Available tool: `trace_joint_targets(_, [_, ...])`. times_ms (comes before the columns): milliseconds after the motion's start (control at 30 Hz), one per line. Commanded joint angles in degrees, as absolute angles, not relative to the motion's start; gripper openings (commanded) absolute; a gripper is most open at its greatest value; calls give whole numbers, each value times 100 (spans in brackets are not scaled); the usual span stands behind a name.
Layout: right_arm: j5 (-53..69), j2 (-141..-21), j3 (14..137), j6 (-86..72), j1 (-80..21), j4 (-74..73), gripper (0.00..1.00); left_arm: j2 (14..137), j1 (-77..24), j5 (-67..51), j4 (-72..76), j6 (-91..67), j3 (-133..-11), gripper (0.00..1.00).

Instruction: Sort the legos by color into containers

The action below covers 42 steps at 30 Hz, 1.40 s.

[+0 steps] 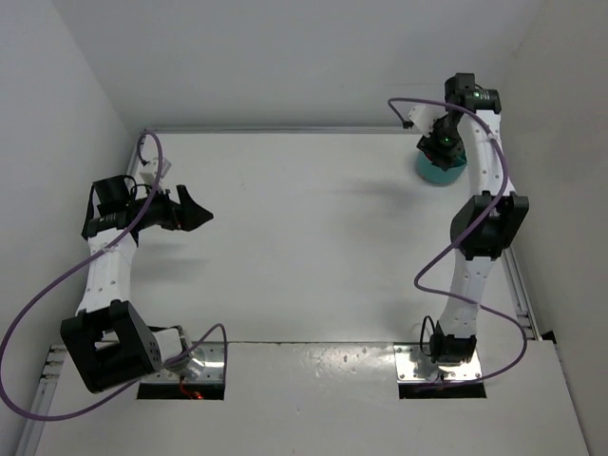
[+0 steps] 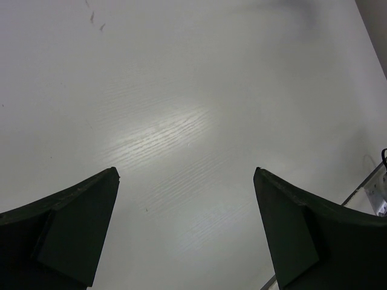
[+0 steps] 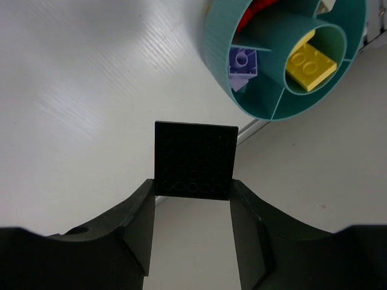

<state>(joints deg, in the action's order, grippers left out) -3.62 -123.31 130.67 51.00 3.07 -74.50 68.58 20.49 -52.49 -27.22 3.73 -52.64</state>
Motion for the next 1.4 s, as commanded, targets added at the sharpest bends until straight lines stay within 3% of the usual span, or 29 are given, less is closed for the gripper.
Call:
trace_joint_targets(0, [-773, -12532, 13359, 5361, 413, -7691, 14, 6847, 1995, -5282, -2522, 325, -5273, 100])
trace_joint_targets(300, [-871, -12656, 13421, 5476, 853, -6953, 14, 6899, 1995, -5282, -2470, 325, -5273, 100])
trace_joint_targets(567, [990, -11805, 12886, 5187, 616, -7075, 14, 6953, 1381, -6177, -2224, 185, -5273, 98])
trace_joint_targets(700, [2342, -11435, 12718, 4756, 90, -7260, 14, 6899, 906, -6459, -1312, -858, -5273, 98])
trace_joint_targets(967, [3830, -11040, 12052, 3657, -1247, -7191, 14, 7408, -385, -6064, 806, -3458, -5396, 97])
trace_joint_targets(1167, [3779, -10626, 10997, 2997, -2265, -6224, 14, 7971, -650, -6125, 1362, -4287, -5801, 94])
trace_joint_targets(1367, [3402, -10679, 11048, 2865, -2864, -5960, 14, 8437, -888, -6101, 1311, -4747, -6038, 89])
